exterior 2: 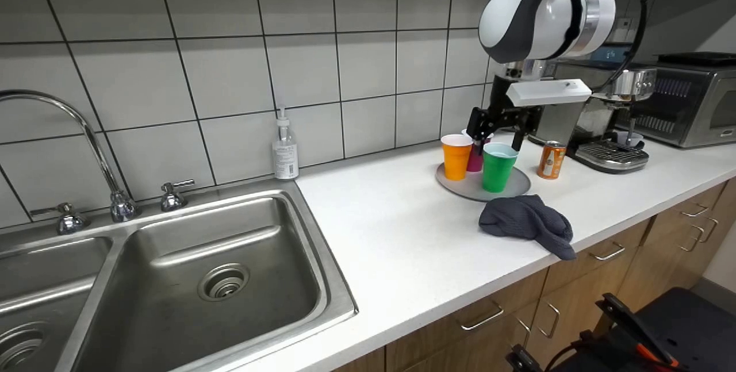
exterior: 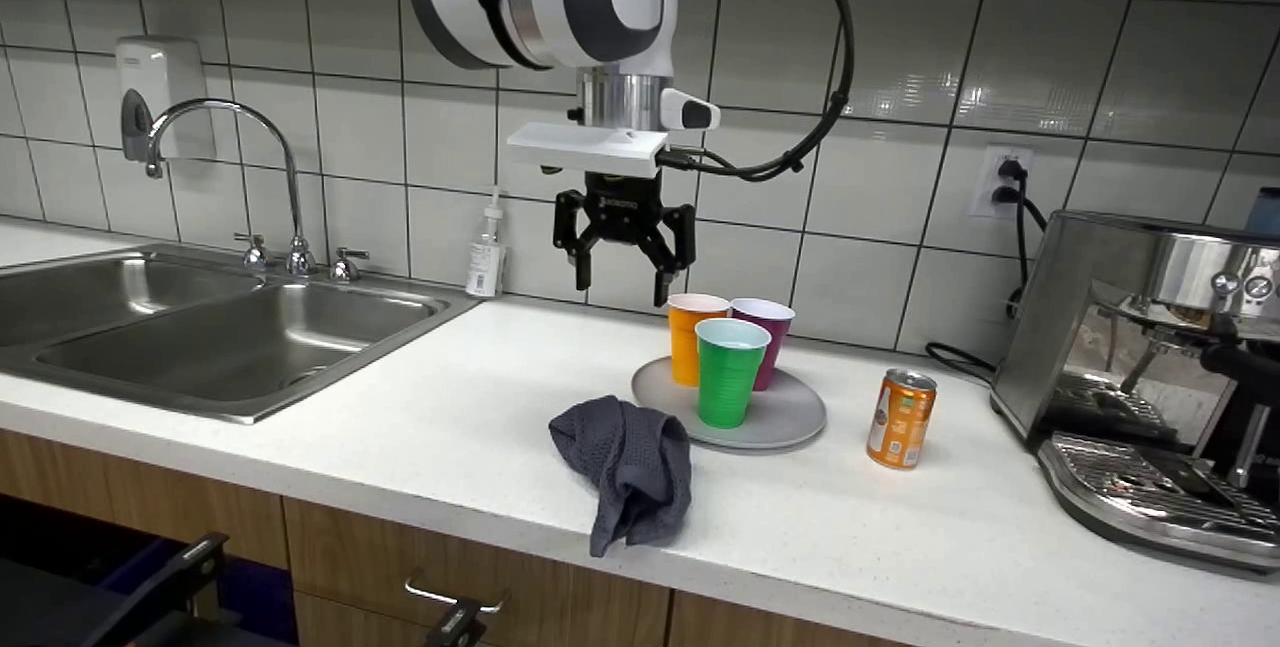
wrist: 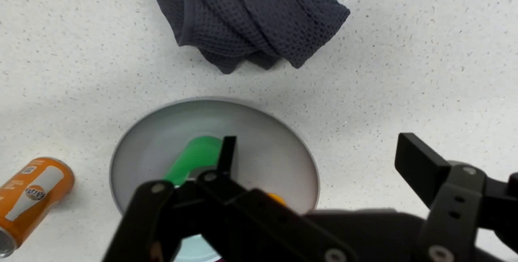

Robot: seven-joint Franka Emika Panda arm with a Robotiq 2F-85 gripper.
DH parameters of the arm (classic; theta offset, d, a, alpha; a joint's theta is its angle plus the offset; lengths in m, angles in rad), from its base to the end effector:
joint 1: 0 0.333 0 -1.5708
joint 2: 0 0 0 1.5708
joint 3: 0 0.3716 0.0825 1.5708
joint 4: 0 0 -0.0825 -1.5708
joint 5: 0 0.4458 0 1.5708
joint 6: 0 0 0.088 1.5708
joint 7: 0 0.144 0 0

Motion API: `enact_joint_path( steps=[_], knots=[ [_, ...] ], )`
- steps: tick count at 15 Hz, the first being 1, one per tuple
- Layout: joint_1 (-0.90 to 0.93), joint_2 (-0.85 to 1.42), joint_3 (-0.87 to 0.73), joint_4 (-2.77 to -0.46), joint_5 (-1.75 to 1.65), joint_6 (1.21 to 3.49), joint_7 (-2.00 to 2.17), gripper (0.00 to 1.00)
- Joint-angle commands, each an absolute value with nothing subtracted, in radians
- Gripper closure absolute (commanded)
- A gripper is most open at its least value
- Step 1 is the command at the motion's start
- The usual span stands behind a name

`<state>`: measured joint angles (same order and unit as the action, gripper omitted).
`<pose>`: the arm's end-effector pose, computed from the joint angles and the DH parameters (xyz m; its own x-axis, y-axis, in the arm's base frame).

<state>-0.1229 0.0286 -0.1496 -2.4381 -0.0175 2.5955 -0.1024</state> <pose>0.5218 -0.1460 0.2742 0.9803 -0.1518 0.1264 -0.1565 -0.9873 0.0283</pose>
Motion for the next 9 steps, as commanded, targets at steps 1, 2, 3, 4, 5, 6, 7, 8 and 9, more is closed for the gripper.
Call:
enact_joint_path(
  steps=[1, 2, 3, 4, 5, 6, 7, 8, 9],
  knots=[
    [-0.125, 0.016, -0.141, -2.450, -0.026, 2.593, -0.101, 0.00],
    [-0.123, 0.006, -0.139, -2.460, -0.029, 2.593, -0.101, 0.00],
    [-0.123, 0.000, -0.138, -2.466, -0.030, 2.593, -0.101, 0.00],
    [-0.123, -0.003, -0.138, -2.469, -0.031, 2.594, -0.101, 0.00],
    [-0.123, -0.004, -0.138, -2.470, -0.031, 2.594, -0.101, 0.00],
    [-0.123, -0.004, -0.138, -2.471, -0.031, 2.595, -0.101, 0.00],
    [-0.123, -0.004, -0.138, -2.471, -0.031, 2.596, -0.101, 0.00],
    [-0.123, -0.004, -0.138, -2.471, -0.031, 2.596, -0.101, 0.00],
    [-0.123, -0.004, -0.138, -2.471, -0.031, 2.596, -0.101, 0.00]
  ],
)
